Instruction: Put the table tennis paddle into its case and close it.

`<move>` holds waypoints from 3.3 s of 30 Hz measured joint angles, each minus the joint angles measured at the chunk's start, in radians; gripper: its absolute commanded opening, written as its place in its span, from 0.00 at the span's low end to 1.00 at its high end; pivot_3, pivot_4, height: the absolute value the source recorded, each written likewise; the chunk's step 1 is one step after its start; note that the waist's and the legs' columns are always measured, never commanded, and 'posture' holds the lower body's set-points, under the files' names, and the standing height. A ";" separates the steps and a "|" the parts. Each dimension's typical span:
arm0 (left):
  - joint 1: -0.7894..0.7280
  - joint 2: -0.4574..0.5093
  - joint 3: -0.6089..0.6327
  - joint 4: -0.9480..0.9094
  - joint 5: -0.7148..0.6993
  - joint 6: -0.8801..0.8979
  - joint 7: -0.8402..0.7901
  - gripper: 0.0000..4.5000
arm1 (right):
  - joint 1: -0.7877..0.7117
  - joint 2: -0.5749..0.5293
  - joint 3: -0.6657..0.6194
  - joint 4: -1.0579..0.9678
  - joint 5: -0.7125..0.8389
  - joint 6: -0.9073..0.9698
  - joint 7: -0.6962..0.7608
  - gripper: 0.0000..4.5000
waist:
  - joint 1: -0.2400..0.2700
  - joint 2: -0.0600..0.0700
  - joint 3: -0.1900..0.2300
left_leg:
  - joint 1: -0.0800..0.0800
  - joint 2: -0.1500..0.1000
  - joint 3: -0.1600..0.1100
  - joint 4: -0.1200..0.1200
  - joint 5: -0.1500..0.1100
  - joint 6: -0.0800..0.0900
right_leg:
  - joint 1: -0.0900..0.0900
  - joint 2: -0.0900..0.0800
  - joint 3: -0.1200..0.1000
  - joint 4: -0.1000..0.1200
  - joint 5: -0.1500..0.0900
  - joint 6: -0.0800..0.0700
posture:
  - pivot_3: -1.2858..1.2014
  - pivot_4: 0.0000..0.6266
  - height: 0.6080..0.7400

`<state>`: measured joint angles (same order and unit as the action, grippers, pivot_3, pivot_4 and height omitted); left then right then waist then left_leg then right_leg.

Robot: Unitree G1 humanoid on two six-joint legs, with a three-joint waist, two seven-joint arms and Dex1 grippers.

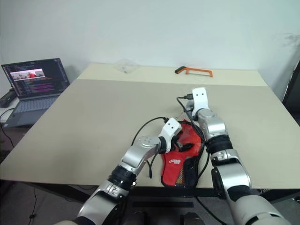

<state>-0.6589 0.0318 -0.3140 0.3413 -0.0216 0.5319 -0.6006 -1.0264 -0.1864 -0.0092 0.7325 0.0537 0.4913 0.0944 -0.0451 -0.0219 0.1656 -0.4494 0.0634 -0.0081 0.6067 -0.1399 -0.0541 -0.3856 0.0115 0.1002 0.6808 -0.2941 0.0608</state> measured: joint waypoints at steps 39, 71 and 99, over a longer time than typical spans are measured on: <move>-0.032 -0.017 -0.032 0.065 0.023 -0.023 -0.024 1.00 | 0.906 -1.037 0.048 -1.135 0.160 0.012 1.157 0.05 | 0.003 0.002 -0.003 | 0.015 -0.018 -0.003 -0.006 -0.007 -0.009 | 0.015 -0.020 -0.003 -0.016 -0.011 0.000 | 0.52 0.24 1.00; 0.019 0.104 0.010 -0.020 -0.073 -0.128 -0.236 1.00 | 0.879 -0.970 0.096 -1.140 0.210 0.013 1.123 0.35 | 0.011 -0.010 -0.005 | 0.008 -0.018 -0.004 -0.017 -0.005 -0.005 | 0.013 -0.020 -0.005 -0.018 -0.012 0.003 | 0.52 0.24 1.00; 0.234 1.053 0.545 -0.225 -0.449 -0.053 -0.812 1.00 | 1.084 -0.957 -0.591 -1.144 0.540 0.280 1.219 1.00 | 0.013 -0.009 0.016 | 0.004 -0.014 -0.004 -0.013 -0.005 -0.004 | 0.009 -0.022 -0.010 -0.015 -0.015 -0.004 | 0.52 0.24 1.00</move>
<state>-0.4253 1.0851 0.2312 0.1162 -0.4706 0.4794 -1.4129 0.0580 -1.1430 -0.6003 -0.4112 0.5934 0.7711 1.3136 -0.0325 -0.0307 0.1816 -0.4458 0.0492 -0.0125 0.5935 -0.1448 -0.0585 -0.3764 -0.0103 0.0897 0.6658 -0.3090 0.0570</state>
